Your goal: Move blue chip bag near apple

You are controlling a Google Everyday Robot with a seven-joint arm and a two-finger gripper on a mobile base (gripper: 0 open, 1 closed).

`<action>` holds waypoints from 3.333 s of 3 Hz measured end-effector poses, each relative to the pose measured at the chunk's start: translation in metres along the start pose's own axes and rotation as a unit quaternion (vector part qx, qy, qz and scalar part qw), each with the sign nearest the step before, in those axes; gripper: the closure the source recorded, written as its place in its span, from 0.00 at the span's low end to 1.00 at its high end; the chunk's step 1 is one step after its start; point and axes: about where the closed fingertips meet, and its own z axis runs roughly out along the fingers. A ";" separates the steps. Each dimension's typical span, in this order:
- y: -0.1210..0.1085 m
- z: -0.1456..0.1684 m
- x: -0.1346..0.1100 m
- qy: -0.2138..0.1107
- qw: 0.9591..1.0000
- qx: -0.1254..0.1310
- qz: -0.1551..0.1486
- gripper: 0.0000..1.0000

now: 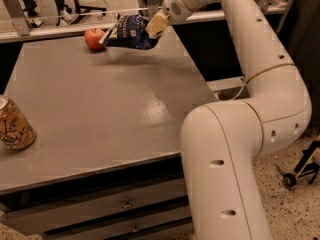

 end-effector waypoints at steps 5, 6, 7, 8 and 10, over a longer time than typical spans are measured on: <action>-0.012 0.045 0.012 0.030 0.998 0.010 0.058 0.30; -0.011 0.049 0.006 0.021 0.998 0.009 0.058 0.01; -0.012 0.048 0.001 0.009 0.998 0.009 0.057 0.00; -0.031 -0.018 -0.003 -0.017 0.997 0.055 0.041 0.00; -0.036 -0.137 0.003 -0.060 0.993 0.103 0.014 0.00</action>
Offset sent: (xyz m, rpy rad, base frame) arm 0.0307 -0.0002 -0.0047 -0.0164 0.0608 -0.0375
